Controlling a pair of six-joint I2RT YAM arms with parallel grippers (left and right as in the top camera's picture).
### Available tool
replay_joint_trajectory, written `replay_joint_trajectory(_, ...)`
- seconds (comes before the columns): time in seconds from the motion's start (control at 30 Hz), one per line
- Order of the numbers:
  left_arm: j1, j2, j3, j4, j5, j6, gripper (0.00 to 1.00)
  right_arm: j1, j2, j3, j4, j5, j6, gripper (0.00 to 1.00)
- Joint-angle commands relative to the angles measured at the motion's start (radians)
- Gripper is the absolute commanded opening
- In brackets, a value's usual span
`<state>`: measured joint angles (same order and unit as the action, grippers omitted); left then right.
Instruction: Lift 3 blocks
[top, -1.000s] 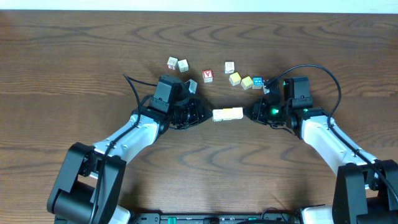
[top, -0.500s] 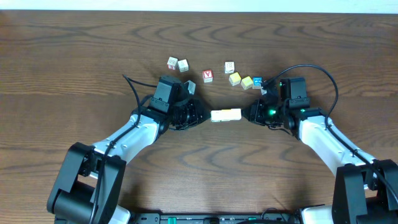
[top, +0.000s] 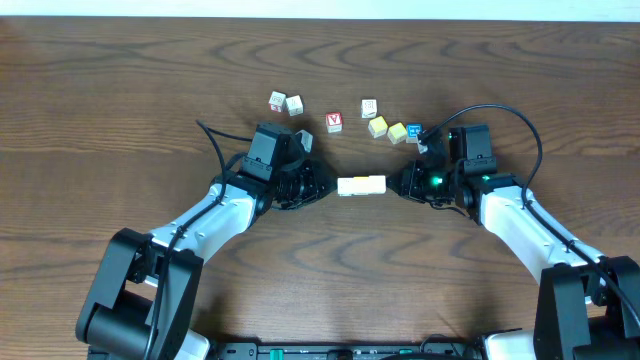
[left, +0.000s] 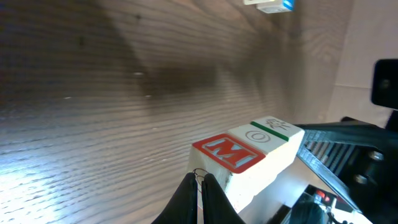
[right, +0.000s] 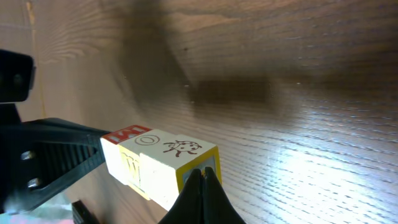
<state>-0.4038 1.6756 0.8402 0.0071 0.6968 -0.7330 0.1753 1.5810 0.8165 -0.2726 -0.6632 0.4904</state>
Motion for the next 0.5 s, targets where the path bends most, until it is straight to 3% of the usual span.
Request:
replay_joint_trajectory(0.0,-0.048,0.004,0.031,0.016,0.076,0.003,0.07,0.082,-0.021,0.006,-0.001,-0.232,0.01,0.01)
replay_joint_trajectory(0.47,-0.048,0.004,0.031,0.016,0.076,0.002,0.07,0.082,-0.021,0.004,-0.009,-0.197,0.01,0.01)
